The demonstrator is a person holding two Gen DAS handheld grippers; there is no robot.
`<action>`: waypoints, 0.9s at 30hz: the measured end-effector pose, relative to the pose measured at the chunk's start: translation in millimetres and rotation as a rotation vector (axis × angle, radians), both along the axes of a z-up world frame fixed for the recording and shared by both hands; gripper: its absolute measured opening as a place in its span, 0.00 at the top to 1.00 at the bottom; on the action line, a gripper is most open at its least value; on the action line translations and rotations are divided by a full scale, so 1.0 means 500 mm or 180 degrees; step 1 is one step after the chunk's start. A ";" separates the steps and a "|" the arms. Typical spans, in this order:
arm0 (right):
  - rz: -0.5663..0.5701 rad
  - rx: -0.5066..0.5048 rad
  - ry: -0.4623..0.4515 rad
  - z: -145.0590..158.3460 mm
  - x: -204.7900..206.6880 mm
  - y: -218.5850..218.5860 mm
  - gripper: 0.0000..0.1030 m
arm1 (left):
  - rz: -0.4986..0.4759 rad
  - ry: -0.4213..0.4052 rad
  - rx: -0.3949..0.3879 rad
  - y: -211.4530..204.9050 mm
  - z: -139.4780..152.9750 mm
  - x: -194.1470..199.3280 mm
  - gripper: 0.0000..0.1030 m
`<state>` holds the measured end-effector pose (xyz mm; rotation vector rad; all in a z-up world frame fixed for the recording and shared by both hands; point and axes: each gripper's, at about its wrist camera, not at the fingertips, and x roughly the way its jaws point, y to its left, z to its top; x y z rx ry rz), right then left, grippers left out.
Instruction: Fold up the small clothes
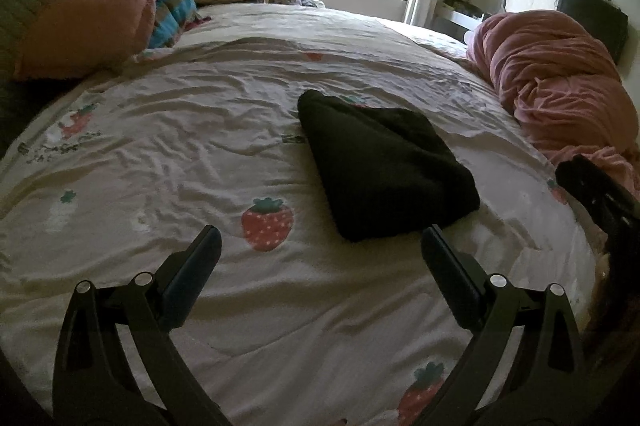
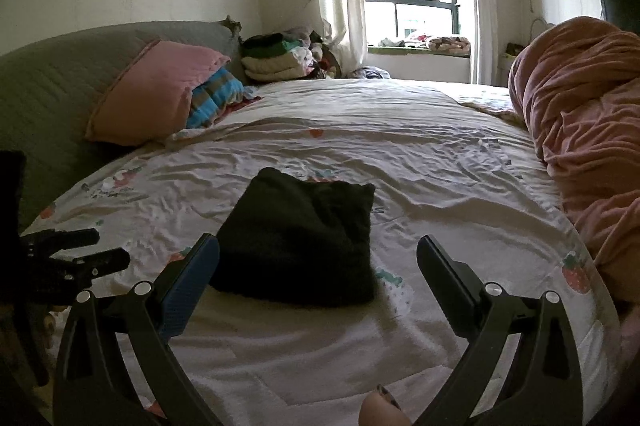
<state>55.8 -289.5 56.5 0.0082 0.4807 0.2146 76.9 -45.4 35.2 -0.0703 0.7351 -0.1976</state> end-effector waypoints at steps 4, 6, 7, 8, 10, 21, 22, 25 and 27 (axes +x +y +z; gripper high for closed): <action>0.0019 -0.0086 0.0011 -0.012 -0.014 0.018 0.04 | 0.0003 -0.0056 -0.0003 0.012 -0.004 -0.024 0.09; 0.0042 -0.0089 -0.0001 -0.016 -0.023 0.026 0.04 | 0.0004 -0.0077 -0.0015 0.016 -0.005 -0.032 0.09; 0.0055 -0.0107 -0.0007 -0.018 -0.027 0.031 0.04 | 0.0010 -0.0096 -0.0012 0.018 -0.007 -0.036 0.09; 0.0055 -0.0133 -0.0023 -0.020 -0.032 0.037 0.04 | 0.0008 -0.0113 -0.0007 0.020 -0.009 -0.038 0.09; 0.0041 -0.0159 -0.0077 -0.024 -0.043 0.042 0.04 | 0.0030 -0.0123 -0.0040 0.026 -0.012 -0.043 0.09; -0.0008 -0.0258 -0.0163 -0.060 -0.093 0.065 0.04 | 0.0143 -0.0197 -0.0069 0.052 -0.045 -0.066 0.09; -0.0017 -0.0264 -0.0121 -0.067 -0.094 0.066 0.04 | 0.0147 -0.0168 -0.0063 0.053 -0.053 -0.067 0.09; -0.0043 -0.0265 -0.0039 -0.086 -0.100 0.067 0.04 | 0.0104 -0.0126 -0.0041 0.049 -0.070 -0.069 0.09; -0.0116 -0.0257 0.0009 -0.103 -0.101 0.065 0.04 | 0.0078 -0.0086 -0.0023 0.046 -0.083 -0.069 0.09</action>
